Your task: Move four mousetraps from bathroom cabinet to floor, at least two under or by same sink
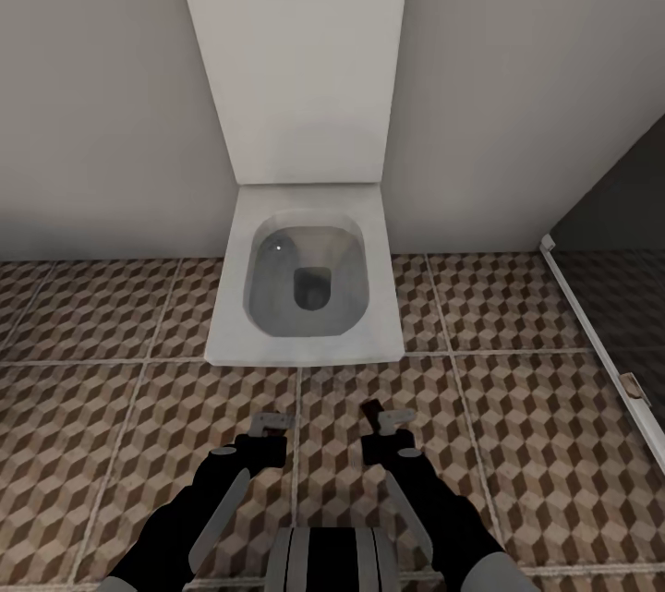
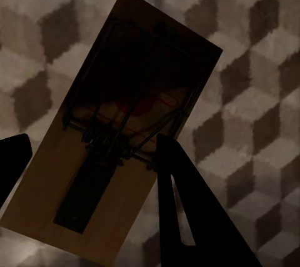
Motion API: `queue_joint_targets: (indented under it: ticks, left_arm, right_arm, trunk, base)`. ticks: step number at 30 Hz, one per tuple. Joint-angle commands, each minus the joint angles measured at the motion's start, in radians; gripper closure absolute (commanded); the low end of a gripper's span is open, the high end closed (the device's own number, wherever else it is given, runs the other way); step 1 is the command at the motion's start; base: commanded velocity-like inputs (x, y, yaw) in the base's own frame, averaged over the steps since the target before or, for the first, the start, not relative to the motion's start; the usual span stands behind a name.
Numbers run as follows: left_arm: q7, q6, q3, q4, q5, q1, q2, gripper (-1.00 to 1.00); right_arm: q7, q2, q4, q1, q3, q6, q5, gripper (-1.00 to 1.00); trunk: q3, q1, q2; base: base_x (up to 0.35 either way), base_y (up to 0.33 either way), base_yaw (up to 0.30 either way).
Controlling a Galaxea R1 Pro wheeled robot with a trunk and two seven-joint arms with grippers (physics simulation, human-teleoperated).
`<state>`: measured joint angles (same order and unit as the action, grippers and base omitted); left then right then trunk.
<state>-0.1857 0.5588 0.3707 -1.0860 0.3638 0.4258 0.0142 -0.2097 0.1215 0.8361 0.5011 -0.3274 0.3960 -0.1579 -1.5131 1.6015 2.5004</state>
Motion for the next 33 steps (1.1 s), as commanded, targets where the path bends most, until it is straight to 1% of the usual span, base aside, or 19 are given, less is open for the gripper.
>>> queue_joint_targets:
  ticks: [1,5,8,33]
  left_arm:
    - [-0.009,0.003,0.004,-0.001,0.010,0.001,0.001,1.00]
    - [-0.009,0.003,0.003,-0.002,0.010,0.001,0.001,1.00]
    - [-0.010,0.003,0.002,-0.002,0.010,0.001,0.001,1.00]
    - [-0.013,0.003,0.002,-0.020,0.010,0.001,0.003,1.00]
  right_arm:
    - [-0.009,-0.004,0.002,0.001,-0.004,0.003,-0.012,1.00]
    - [0.010,-0.015,0.003,0.001,-0.004,0.003,-0.012,1.00]
    - [0.018,-0.018,0.003,0.001,-0.004,0.003,-0.012,1.00]
    - [0.020,-0.019,-0.001,0.001,-0.003,0.015,-0.008,1.00]
  trunk:
    - [-0.001,0.000,0.000]
    - [-0.001,0.000,0.000]
    - [-0.001,0.000,0.000]
    - [-0.001,0.000,0.000]
  base:
    - [0.000,0.000,0.000]
    - [0.000,0.000,0.000]
    - [0.000,0.000,0.000]
    - [0.000,0.000,0.000]
